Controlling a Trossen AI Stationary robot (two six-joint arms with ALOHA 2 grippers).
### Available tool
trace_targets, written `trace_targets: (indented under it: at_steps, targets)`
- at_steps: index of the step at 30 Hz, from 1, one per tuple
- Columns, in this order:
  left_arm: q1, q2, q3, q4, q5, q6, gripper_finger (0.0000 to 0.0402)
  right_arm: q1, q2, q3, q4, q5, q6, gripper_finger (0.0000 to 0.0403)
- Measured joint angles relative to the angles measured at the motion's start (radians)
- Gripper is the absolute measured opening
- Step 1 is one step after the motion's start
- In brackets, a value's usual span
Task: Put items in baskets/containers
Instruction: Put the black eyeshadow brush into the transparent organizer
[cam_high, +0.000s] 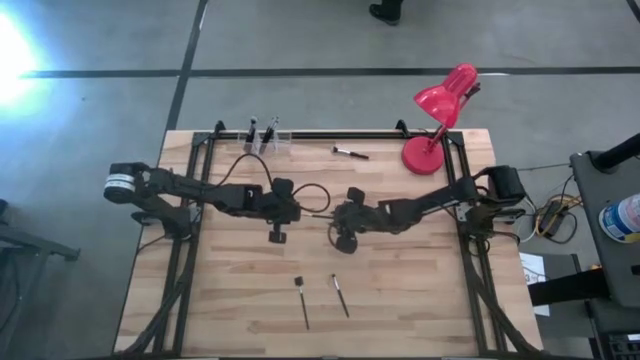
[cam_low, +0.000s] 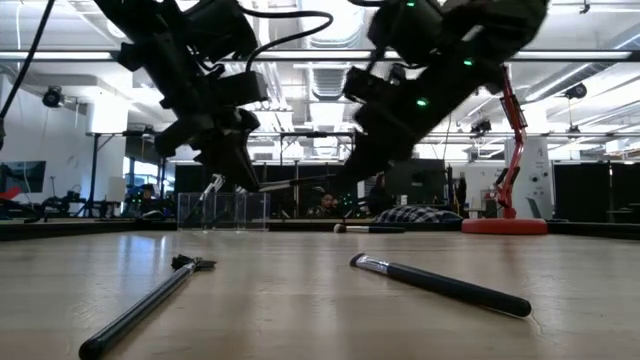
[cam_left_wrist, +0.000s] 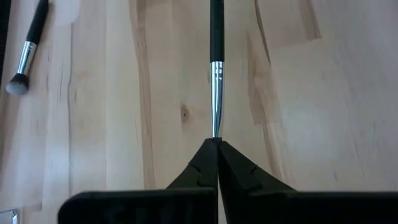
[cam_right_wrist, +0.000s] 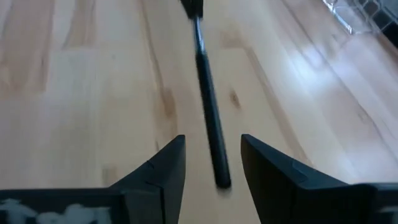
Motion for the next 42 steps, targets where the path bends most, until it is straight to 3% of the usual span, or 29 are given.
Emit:
trace_targets:
  at_steps: [7,15,24,33,38,42]
  targets:
    - [-0.003,0.000,-0.001,-0.019,-0.001,-0.001,0.0000,-0.016,0.043,0.082,-0.058,0.002,-0.027,0.0125]
    - [-0.003,-0.002,0.011,-0.032,-0.007,-0.002,0.0000,-0.015,0.050,0.079,-0.104,-0.008,-0.027,0.0023]
    - [-0.003,-0.003,0.035,-0.068,-0.007,-0.058,0.0002,-0.014,0.048,0.074,-0.094,-0.004,-0.027,0.0017]
    - [-0.003,-0.086,0.024,-0.059,0.018,-0.135,0.0038,-0.015,0.048,0.000,0.031,0.003,-0.022,0.0015]
    - [-0.003,-0.194,-0.055,0.073,0.070,-0.170,0.0049,-0.015,0.043,-0.053,0.133,0.003,-0.026,0.0015]
    - [-0.003,-0.292,-0.226,0.412,0.128,-0.191,0.0051,-0.015,0.036,-0.111,0.271,0.003,-0.030,0.0015]
